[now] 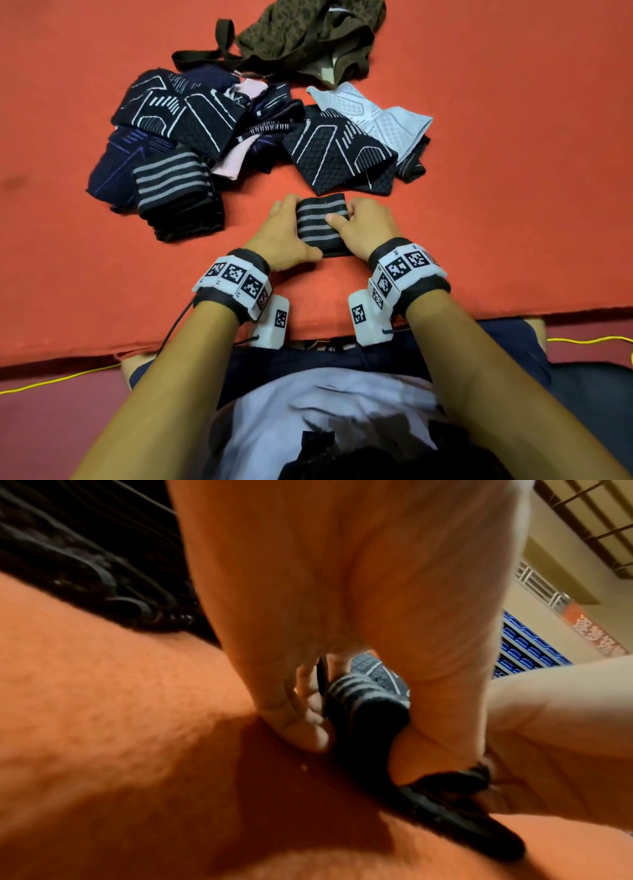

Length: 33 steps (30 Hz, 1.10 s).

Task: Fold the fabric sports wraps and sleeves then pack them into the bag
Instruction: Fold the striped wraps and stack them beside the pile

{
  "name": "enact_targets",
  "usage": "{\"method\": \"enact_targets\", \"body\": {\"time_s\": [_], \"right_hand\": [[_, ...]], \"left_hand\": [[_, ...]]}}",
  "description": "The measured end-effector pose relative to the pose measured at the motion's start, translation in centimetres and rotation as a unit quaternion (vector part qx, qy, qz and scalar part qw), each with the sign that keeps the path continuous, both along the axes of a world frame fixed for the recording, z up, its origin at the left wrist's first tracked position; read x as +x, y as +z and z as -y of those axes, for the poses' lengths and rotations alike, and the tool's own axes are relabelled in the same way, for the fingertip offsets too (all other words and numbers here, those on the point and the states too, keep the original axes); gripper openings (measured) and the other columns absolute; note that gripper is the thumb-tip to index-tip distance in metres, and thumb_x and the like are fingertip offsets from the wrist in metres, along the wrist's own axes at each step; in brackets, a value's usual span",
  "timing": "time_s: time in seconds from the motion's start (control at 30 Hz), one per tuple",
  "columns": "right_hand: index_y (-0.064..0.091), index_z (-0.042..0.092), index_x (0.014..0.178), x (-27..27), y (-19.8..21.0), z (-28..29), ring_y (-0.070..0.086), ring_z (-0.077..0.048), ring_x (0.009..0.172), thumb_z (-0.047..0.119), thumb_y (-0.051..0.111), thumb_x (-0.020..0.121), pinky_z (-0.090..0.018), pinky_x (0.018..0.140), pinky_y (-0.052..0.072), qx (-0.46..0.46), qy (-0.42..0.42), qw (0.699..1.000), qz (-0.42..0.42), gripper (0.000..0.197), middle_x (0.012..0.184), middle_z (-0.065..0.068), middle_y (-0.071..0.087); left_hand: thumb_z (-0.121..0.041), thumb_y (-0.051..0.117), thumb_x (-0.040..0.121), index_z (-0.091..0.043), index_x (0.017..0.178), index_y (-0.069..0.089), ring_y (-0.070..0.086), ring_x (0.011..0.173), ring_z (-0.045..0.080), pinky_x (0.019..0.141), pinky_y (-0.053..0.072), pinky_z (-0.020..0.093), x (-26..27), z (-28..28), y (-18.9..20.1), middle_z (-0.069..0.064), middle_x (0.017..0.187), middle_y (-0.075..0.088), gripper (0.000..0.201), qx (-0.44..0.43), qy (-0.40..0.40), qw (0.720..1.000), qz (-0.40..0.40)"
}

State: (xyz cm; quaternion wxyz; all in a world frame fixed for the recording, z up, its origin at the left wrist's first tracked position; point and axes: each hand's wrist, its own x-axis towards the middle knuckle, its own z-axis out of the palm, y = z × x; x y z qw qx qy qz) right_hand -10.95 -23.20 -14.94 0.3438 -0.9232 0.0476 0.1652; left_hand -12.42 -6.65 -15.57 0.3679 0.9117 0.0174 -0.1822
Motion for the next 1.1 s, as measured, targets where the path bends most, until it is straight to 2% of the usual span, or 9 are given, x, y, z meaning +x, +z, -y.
{"method": "enact_targets", "body": {"time_s": [0.17,0.37,0.47,0.67,0.83,0.9,0.97,1.03,1.1], "right_hand": [[0.063,0.009,0.105,0.1,0.4,-0.7,0.062,-0.032,0.101,0.041,0.059,0.095,-0.033,0.077,0.044,-0.015,0.013,1.000,0.009,0.033,0.109,-0.012,0.066],[0.065,0.006,0.110,0.2,0.6,-0.9,0.060,-0.034,0.105,0.040,0.057,0.097,-0.034,0.083,0.045,-0.055,0.016,0.998,-0.001,0.037,0.119,-0.016,0.060],[0.063,0.004,0.121,0.5,1.0,-0.8,0.052,-0.037,0.119,0.040,0.055,0.098,-0.038,0.097,0.043,-0.078,0.017,0.997,-0.022,0.044,0.133,-0.019,0.047],[0.062,0.006,0.124,1.0,1.5,-0.5,0.046,-0.039,0.126,0.039,0.054,0.096,-0.040,0.106,0.041,-0.121,0.010,0.991,-0.054,0.044,0.142,-0.020,0.040],[0.065,0.005,0.112,0.9,1.4,-0.3,0.056,-0.036,0.111,0.034,0.057,0.096,-0.035,0.089,0.047,-0.107,0.032,0.993,-0.043,0.034,0.132,-0.019,0.051],[0.061,0.009,0.083,1.2,1.3,0.2,0.057,-0.028,0.090,0.031,0.059,0.095,-0.028,0.070,0.041,-0.074,0.027,0.996,-0.032,0.025,0.109,-0.014,0.062],[0.049,0.015,0.063,1.2,1.3,0.5,0.052,-0.020,0.071,0.029,0.063,0.093,-0.027,0.055,0.033,-0.028,0.004,0.999,-0.036,0.036,0.076,-0.002,0.059],[0.045,0.016,0.059,1.2,1.5,0.6,0.052,-0.018,0.065,0.029,0.067,0.091,-0.026,0.054,0.035,0.044,-0.029,0.998,-0.045,0.041,0.065,0.001,0.054],[0.048,0.015,0.064,1.4,1.6,0.0,0.055,-0.019,0.068,0.029,0.071,0.088,-0.030,0.063,0.041,0.093,-0.045,0.994,-0.034,0.036,0.070,-0.002,0.057]], "left_hand": [[-0.008,0.084,0.059,-0.022,0.117,0.030,0.053,0.105,0.021,0.079,0.045,0.025,0.3,-0.4,-0.1,0.009,0.122,0.045,0.080,-0.021,-0.012,1.000,0.004],[-0.007,0.081,0.059,-0.017,0.113,0.028,0.054,0.086,0.018,0.065,0.045,0.024,0.6,-0.6,-0.3,0.012,0.107,0.053,0.076,-0.025,-0.042,0.999,0.010],[-0.008,0.081,0.064,-0.015,0.113,0.027,0.056,0.075,0.014,0.062,0.046,0.025,0.6,-0.8,-0.1,0.009,0.097,0.057,0.073,-0.019,-0.048,0.999,0.007],[-0.018,0.083,0.062,-0.019,0.116,0.031,0.060,0.082,0.017,0.068,0.049,0.026,0.8,-0.6,0.0,0.006,0.100,0.060,0.075,-0.022,-0.049,0.999,0.008],[-0.043,0.076,0.048,-0.026,0.129,0.035,0.057,0.099,0.019,0.087,0.053,0.036,0.6,-0.4,0.0,0.005,0.116,0.052,0.092,-0.004,-0.074,0.997,-0.009],[-0.047,0.080,0.049,-0.028,0.137,0.033,0.060,0.106,0.018,0.094,0.053,0.036,0.6,-0.4,0.1,0.004,0.120,0.054,0.102,-0.059,-0.056,0.996,-0.029],[-0.031,0.087,0.063,-0.021,0.145,0.026,0.065,0.105,0.019,0.092,0.056,0.033,0.5,-0.5,0.1,0.004,0.116,0.060,0.102,-0.177,0.019,0.982,-0.064],[-0.016,0.082,0.079,-0.015,0.149,0.023,0.068,0.095,0.019,0.083,0.058,0.032,0.3,-0.8,-0.2,0.006,0.109,0.064,0.092,-0.231,0.109,0.964,-0.075],[-0.027,0.082,0.074,-0.014,0.147,0.029,0.071,0.096,0.023,0.086,0.058,0.038,0.0,-1.1,-0.4,0.011,0.110,0.068,0.091,-0.257,0.188,0.945,-0.067]]}}
